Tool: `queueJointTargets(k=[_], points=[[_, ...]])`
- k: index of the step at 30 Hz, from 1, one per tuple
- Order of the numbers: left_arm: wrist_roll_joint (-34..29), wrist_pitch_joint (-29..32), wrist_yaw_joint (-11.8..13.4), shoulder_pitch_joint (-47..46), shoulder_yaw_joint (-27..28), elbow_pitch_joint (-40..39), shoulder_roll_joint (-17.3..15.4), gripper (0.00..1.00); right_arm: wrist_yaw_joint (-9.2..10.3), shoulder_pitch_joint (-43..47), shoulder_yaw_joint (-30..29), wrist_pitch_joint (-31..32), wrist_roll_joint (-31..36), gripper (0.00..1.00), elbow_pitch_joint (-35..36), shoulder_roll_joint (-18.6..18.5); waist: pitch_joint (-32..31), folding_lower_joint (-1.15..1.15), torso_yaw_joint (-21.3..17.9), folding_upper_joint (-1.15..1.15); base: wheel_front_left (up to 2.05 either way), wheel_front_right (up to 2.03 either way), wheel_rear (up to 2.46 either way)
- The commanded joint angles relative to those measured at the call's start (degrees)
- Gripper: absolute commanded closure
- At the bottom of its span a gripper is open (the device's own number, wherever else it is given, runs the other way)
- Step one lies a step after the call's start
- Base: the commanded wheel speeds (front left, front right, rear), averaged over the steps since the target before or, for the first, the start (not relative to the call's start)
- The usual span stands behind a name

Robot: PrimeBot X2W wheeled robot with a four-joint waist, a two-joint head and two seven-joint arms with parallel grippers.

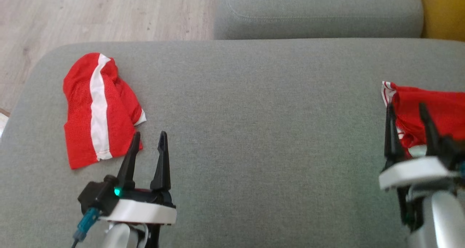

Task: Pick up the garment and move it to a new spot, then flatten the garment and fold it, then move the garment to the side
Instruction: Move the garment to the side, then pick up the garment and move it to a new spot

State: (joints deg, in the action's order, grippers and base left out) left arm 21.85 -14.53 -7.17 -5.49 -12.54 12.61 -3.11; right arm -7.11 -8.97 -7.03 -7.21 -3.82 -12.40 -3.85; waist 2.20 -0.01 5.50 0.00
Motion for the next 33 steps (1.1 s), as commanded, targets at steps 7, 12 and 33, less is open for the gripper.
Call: queueJointTargets(k=[7, 12, 33], points=[[-0.73, -0.47, -0.32, 1.4, 3.05, -1.64, 0.03, 0.0, -0.37, 6.08, 2.08, -4.14, -3.78, 0.0, 0.75, 0.93, -1.61, 0.01, 0.58, 0.0, 0.0, 0.0, 0.0], [-1.01, -0.47, -0.32, 2.79, 3.39, -1.69, 0.13, 0.0, -0.37, 7.96, 3.04, -6.05, -6.69, 0.0, -0.9, 0.95, -2.19, 0.01, 0.53, 0.0, 0.0, 0.0, 0.0], [-0.6, -0.47, -0.32, 3.03, 3.38, -2.17, 0.23, 0.0, -0.37, 7.07, 3.85, -7.6, -7.09, 0.0, -2.5, 0.97, -2.36, 0.01, 0.43, 0.0, 0.0, 0.0, 0.0]])
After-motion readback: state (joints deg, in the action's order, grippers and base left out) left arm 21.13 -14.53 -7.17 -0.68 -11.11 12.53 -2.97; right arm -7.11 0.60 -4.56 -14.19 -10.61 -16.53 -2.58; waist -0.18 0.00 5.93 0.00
